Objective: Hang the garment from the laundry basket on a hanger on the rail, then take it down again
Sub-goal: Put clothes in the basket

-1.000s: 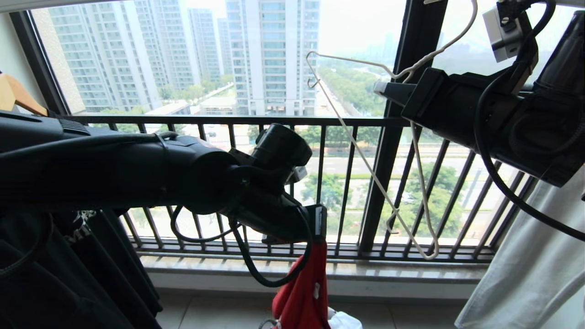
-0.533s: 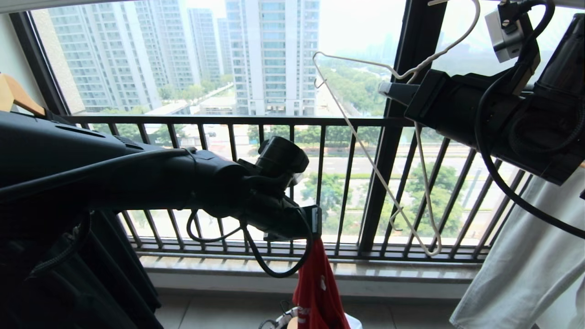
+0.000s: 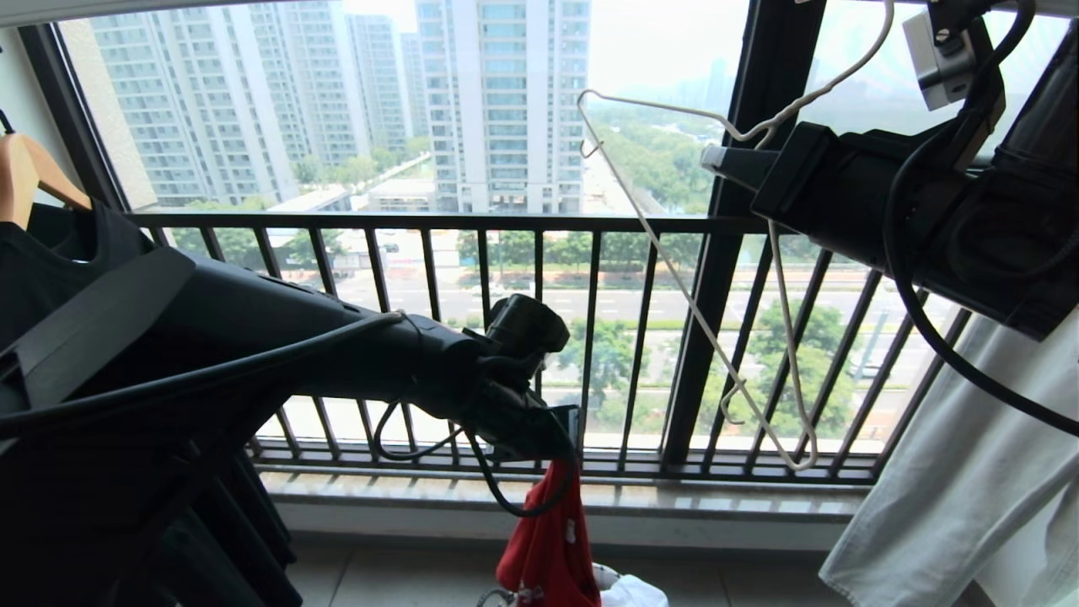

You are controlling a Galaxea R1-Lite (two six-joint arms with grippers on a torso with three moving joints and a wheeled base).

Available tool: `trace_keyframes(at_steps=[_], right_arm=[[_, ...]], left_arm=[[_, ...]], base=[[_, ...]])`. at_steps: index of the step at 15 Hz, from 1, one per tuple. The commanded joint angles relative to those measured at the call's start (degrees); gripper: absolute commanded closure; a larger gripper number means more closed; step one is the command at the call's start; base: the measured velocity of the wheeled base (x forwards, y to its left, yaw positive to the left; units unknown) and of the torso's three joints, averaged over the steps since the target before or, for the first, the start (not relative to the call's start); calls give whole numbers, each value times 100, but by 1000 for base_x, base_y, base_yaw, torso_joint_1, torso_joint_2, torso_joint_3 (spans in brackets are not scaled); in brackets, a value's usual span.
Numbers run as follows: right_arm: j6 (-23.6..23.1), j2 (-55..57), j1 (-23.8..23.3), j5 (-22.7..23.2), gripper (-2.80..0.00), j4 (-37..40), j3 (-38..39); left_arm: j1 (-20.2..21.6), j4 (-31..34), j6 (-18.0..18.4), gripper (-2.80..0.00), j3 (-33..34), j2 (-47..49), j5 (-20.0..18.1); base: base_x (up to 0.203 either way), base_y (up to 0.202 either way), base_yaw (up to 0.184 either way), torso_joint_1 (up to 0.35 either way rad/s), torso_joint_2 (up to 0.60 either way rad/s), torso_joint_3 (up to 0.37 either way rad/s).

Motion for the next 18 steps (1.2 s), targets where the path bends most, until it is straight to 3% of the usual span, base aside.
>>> trace_keyframes(at_steps=[1, 17, 18], right_arm=[[12, -26, -7, 7, 0, -19, -4], [12, -35, -34, 7, 0, -28, -5], [12, -35, -34, 7, 0, -28, -5]], left_arm=[[0, -4, -19, 0, -15, 296, 11], [88, -164, -21, 0, -179, 641, 455], [88, -164, -21, -280, -195, 641, 455]], base=[[0, 0, 0, 0, 0, 0], [0, 0, 0, 0, 0, 0], [0, 0, 0, 0, 0, 0]])
